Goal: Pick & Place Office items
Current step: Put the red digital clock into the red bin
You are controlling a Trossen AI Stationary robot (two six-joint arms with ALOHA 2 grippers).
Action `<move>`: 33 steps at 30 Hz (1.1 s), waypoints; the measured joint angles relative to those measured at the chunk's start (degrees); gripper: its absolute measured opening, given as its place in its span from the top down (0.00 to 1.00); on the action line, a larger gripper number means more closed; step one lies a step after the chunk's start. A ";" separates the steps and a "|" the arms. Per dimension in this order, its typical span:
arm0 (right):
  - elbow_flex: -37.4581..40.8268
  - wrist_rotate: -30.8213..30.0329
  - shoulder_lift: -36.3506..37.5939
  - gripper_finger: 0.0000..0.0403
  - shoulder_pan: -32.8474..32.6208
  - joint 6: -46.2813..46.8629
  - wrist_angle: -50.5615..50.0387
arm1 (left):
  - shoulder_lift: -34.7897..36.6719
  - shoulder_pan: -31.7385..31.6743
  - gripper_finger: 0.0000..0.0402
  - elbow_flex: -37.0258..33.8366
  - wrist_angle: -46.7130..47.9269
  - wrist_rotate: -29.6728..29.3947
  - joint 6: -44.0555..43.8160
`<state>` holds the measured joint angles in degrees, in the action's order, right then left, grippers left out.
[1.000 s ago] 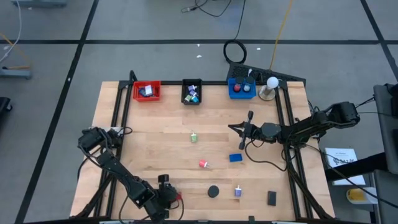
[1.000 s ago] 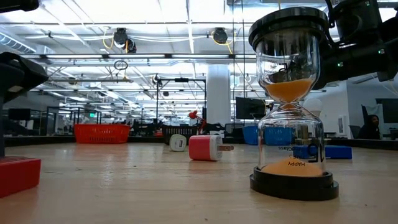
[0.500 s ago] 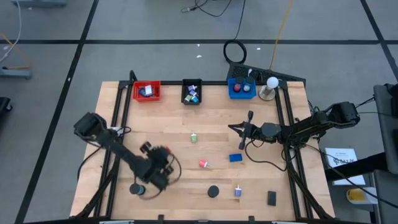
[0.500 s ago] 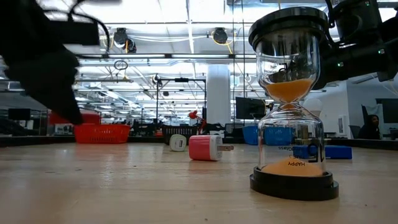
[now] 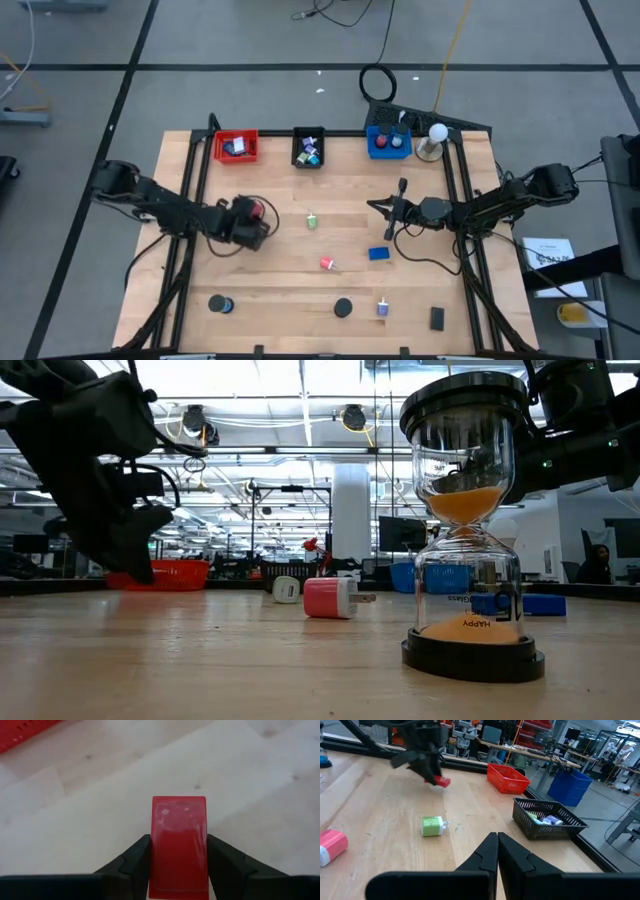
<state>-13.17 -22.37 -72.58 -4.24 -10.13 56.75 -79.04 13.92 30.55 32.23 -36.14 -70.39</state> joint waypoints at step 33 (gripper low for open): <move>0.00 0.00 -0.01 0.99 0.01 0.02 -0.02 | 1.40 -10.14 0.53 -1.98 -1.25 8.09 10.21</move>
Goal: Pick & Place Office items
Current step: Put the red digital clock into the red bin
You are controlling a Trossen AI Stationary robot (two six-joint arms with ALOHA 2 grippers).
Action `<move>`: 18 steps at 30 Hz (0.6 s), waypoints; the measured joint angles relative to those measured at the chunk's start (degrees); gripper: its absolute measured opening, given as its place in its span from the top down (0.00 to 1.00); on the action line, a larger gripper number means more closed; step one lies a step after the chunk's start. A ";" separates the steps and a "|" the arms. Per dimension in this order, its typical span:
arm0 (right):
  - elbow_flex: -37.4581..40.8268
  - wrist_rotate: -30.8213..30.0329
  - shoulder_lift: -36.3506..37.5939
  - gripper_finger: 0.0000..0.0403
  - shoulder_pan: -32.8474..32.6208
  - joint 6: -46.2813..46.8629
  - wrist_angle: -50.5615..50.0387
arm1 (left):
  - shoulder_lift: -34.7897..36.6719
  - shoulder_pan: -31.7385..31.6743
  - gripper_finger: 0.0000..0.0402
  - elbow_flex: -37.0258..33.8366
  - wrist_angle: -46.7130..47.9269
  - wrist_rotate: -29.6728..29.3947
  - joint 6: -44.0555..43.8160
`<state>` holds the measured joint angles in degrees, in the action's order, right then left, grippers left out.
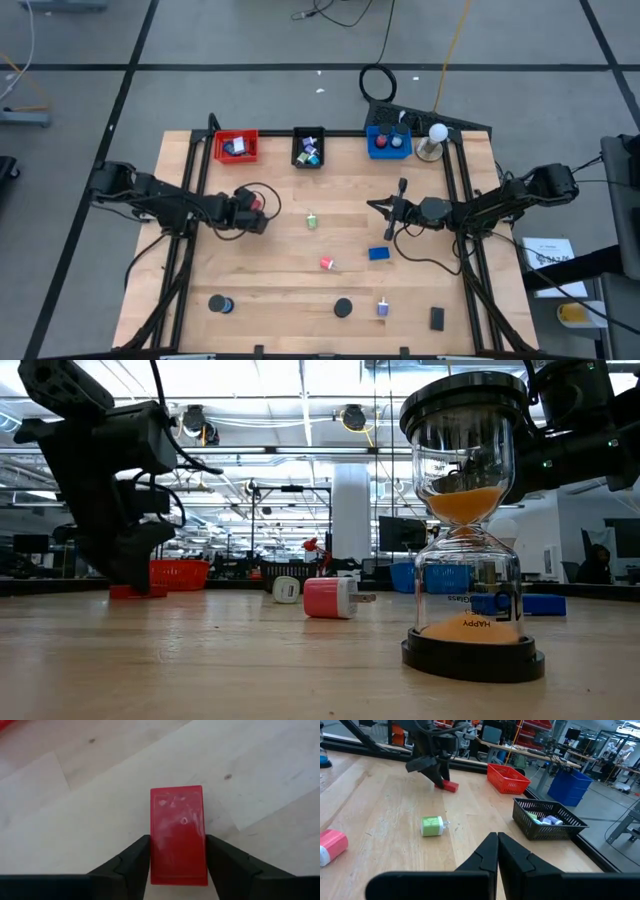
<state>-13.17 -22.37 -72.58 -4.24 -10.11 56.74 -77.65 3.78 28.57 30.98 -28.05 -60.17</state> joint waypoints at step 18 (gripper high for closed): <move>0.00 0.00 -0.02 0.99 -0.02 -0.02 0.02 | 12.01 -16.38 0.61 10.95 15.23 -7.66 14.73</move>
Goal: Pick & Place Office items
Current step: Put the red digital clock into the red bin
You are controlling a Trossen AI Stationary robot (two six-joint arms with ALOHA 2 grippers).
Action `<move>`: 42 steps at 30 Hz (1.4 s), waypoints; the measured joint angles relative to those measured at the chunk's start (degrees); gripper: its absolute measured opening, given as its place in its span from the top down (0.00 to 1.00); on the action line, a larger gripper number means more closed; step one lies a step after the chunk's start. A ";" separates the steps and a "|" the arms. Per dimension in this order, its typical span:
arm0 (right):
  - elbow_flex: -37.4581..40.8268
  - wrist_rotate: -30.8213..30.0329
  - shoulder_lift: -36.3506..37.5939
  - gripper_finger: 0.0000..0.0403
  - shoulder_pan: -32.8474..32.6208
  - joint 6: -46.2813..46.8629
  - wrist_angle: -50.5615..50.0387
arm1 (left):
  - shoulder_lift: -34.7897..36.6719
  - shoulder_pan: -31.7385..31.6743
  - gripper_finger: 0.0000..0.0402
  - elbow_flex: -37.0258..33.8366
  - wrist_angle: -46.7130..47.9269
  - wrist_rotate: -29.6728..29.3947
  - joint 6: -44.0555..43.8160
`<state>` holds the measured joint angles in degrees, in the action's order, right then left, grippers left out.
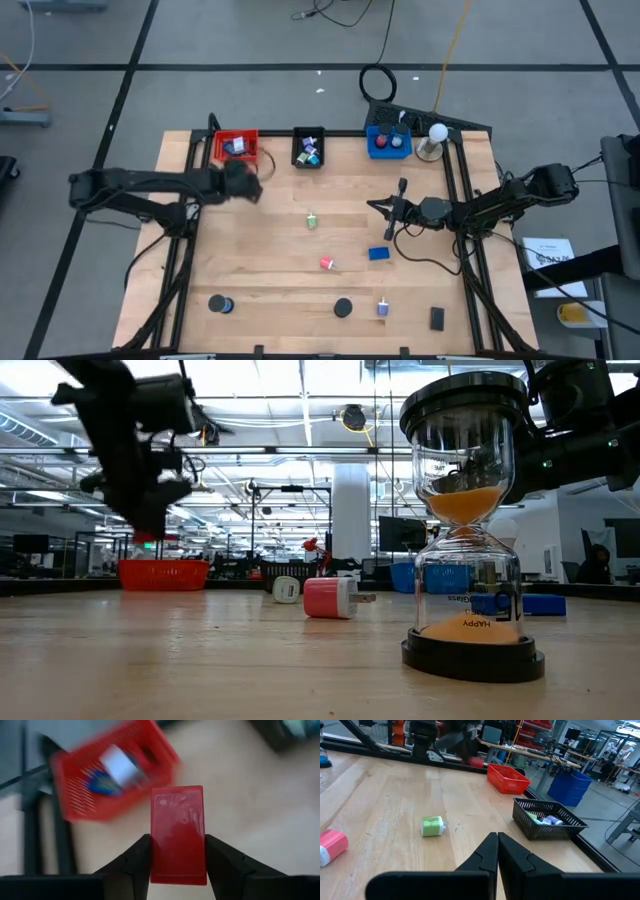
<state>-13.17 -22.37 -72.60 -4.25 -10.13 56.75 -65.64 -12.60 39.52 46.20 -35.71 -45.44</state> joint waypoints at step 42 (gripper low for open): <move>0.00 -0.01 0.01 0.99 0.02 0.02 -0.01 | -18.21 -40.20 0.50 1.93 -22.69 6.76 15.05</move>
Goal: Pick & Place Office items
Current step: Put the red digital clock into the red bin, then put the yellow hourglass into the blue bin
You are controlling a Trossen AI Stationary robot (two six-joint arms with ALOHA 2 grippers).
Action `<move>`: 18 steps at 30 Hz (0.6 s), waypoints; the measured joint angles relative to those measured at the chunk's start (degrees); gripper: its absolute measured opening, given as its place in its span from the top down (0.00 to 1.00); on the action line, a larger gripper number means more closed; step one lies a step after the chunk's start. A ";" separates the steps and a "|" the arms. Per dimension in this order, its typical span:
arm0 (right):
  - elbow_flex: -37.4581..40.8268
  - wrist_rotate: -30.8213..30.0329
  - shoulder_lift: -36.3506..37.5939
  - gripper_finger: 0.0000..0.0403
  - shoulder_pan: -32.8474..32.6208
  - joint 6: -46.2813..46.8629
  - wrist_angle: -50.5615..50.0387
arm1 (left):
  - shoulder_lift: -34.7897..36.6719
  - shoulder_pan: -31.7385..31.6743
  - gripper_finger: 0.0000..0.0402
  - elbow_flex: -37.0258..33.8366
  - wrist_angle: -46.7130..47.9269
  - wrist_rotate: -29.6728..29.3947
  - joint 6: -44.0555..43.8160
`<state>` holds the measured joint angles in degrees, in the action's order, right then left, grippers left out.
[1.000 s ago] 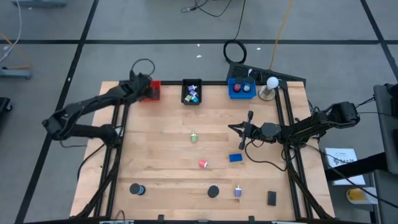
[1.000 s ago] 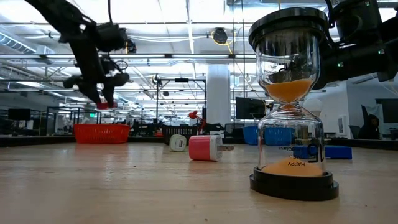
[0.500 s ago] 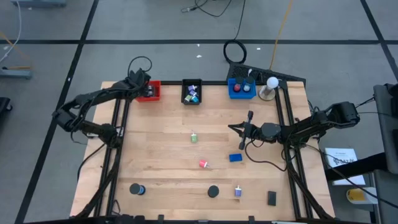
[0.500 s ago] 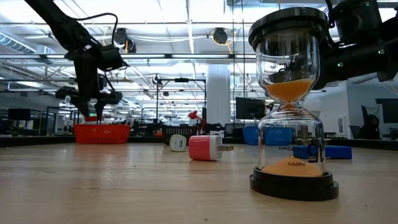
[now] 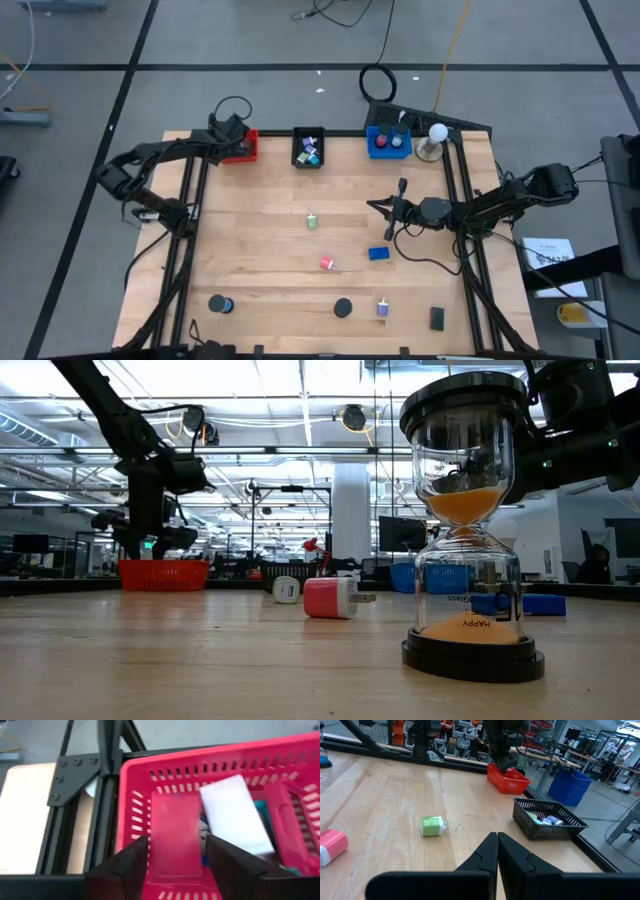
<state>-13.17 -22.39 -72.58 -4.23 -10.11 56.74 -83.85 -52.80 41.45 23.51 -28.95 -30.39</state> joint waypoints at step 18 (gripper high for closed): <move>0.00 0.01 0.01 0.99 0.00 0.00 0.00 | 17.82 13.38 0.66 -3.93 -0.86 1.97 12.99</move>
<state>-13.17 -22.37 -72.58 -4.23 -10.11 56.73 -66.03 -39.41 37.52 22.65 -26.97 -17.40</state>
